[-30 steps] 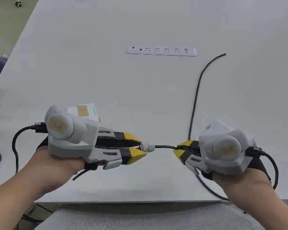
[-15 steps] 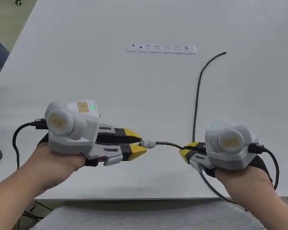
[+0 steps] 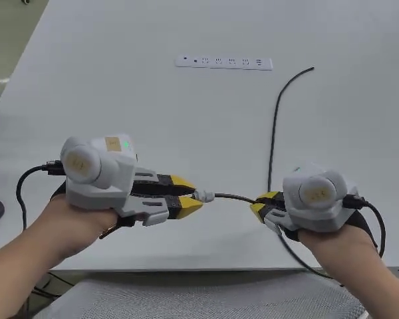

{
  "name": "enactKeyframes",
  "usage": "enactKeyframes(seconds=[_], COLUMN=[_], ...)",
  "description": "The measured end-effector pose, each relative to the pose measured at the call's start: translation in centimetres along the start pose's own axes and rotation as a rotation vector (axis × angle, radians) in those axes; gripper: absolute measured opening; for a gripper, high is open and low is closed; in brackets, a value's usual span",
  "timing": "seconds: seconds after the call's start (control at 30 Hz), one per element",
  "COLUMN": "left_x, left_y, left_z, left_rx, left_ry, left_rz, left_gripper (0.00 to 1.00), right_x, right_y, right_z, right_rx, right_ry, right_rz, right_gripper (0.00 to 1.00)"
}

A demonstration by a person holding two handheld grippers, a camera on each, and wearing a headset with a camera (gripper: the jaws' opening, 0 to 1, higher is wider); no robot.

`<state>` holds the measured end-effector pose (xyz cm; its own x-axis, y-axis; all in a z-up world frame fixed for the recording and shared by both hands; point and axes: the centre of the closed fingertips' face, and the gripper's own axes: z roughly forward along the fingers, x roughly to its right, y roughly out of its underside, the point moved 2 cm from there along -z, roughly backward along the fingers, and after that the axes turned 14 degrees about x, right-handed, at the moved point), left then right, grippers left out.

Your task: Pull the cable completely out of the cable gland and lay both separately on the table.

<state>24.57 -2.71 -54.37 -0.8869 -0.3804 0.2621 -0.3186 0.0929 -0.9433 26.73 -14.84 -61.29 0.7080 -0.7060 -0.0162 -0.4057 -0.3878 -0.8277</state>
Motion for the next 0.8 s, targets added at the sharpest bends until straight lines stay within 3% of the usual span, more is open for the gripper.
enactKeyframes(seconds=[0.1,0.2,0.3,0.47,0.57,0.67,0.8], left_x=[0.0,0.2,0.3,0.3,0.4,0.4,0.4], left_y=[0.0,0.1,0.1,0.1,0.1,0.0,0.2], left_z=[0.0,0.0,0.0,0.1,0.1,0.2,0.1], left_rx=[0.001,-0.001,-0.002,-0.004,-0.006,-0.006,-0.015], left_ry=[0.001,0.007,0.006,0.009,0.01,0.01,0.013], left_rz=[-0.001,-0.004,-0.002,-0.002,-0.002,-0.003,0.0], left_gripper=[0.15,0.15,0.15,0.15,0.15,0.15,0.15], right_x=[-0.2,-0.3,-1.6,-4.2,-5.5,-6.2,-6.4], right_y=[-0.4,-1.0,-2.6,-5.1,-5.9,-6.4,-6.8], right_z=[-0.5,-1.0,-1.6,-1.4,-0.8,-0.3,0.1], right_rx=[0.011,0.033,0.078,0.141,0.155,0.164,0.169], right_ry=[-0.014,-0.023,-0.05,-0.122,-0.161,-0.181,-0.197], right_rz=[-0.034,-0.113,-0.216,-0.357,-0.401,-0.466,-0.487], right_gripper=[0.11,0.17,0.2,0.2,0.21,0.2,0.16])
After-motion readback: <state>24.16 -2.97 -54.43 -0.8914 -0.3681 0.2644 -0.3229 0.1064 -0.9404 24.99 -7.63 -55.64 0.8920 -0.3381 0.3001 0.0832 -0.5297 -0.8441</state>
